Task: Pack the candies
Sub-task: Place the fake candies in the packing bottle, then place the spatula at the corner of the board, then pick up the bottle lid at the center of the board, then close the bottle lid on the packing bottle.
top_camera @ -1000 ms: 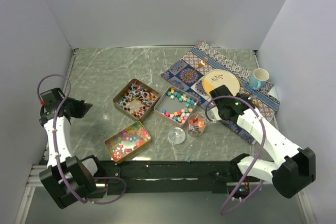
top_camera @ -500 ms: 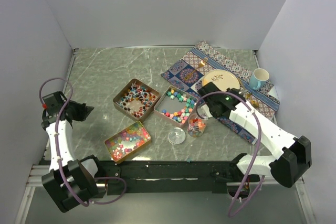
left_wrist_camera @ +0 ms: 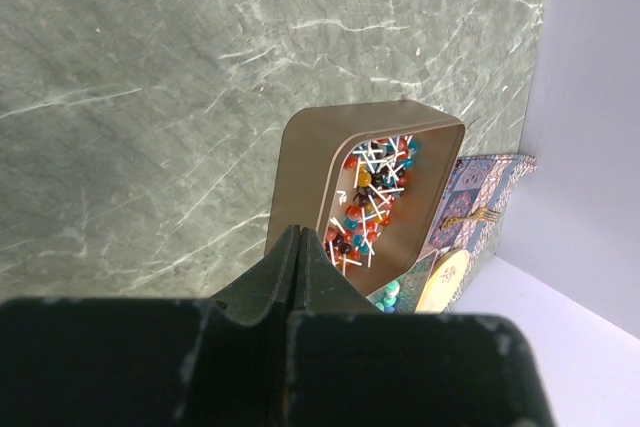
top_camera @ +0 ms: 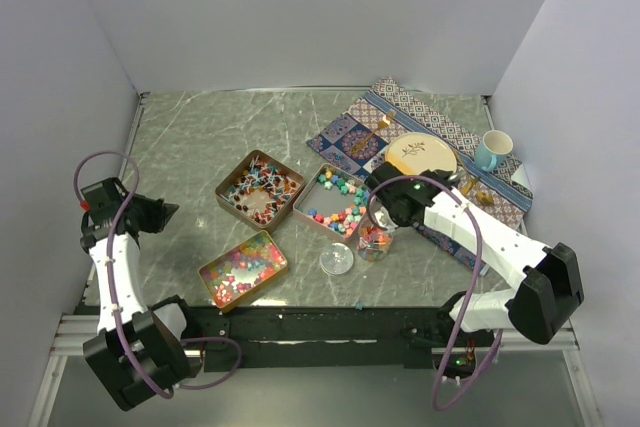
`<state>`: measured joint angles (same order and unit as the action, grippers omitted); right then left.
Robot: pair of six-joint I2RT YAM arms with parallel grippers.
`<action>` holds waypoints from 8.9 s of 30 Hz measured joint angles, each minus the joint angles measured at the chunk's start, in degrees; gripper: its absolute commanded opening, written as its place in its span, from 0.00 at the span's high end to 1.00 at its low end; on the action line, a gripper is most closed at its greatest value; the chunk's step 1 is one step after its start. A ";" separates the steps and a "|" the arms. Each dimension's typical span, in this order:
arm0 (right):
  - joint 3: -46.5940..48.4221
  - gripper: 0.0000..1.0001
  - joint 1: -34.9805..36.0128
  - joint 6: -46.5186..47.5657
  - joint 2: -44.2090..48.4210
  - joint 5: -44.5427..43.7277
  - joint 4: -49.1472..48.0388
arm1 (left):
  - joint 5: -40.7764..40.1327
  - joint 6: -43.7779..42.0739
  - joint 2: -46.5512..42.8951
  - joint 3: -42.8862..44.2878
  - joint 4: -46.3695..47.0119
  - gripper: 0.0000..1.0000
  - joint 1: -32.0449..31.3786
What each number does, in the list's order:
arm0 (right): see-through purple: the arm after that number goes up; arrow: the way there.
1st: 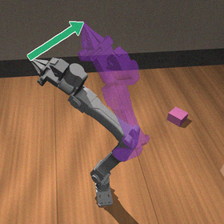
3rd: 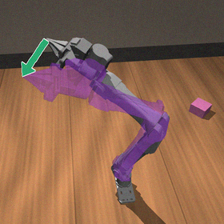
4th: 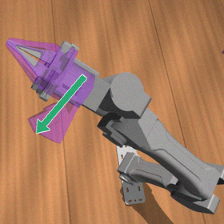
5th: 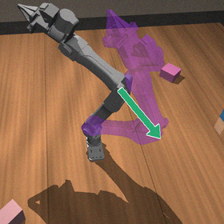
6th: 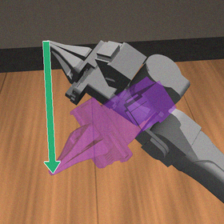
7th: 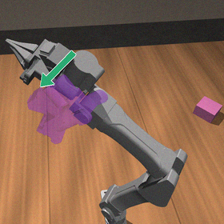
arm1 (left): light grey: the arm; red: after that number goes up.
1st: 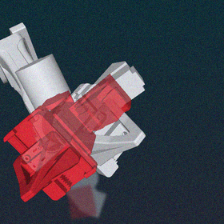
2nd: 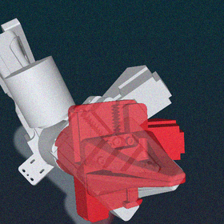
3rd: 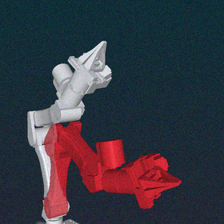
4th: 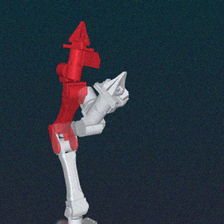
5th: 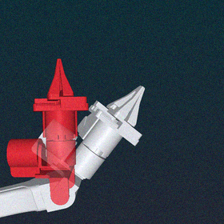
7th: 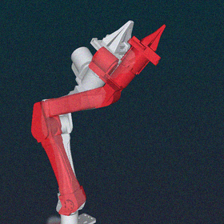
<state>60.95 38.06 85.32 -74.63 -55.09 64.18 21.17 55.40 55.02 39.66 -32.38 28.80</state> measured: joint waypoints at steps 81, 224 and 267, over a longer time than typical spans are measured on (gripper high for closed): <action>0.00 1.00 -48.00 -58.07 -8.41 56.63 12.76 | -7.56 -8.39 19.61 19.71 -5.53 0.99 0.44; -3.58 0.16 15.32 -8.17 -20.92 71.41 -19.93 | 25.59 -16.06 10.03 8.35 5.68 0.14 2.43; 19.80 0.12 -2.86 -14.75 -19.21 68.85 12.13 | 27.45 -11.56 17.22 13.40 11.61 0.14 -0.39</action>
<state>80.75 35.20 70.57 -93.84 13.76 76.31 48.62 43.83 72.25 53.06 -20.78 28.40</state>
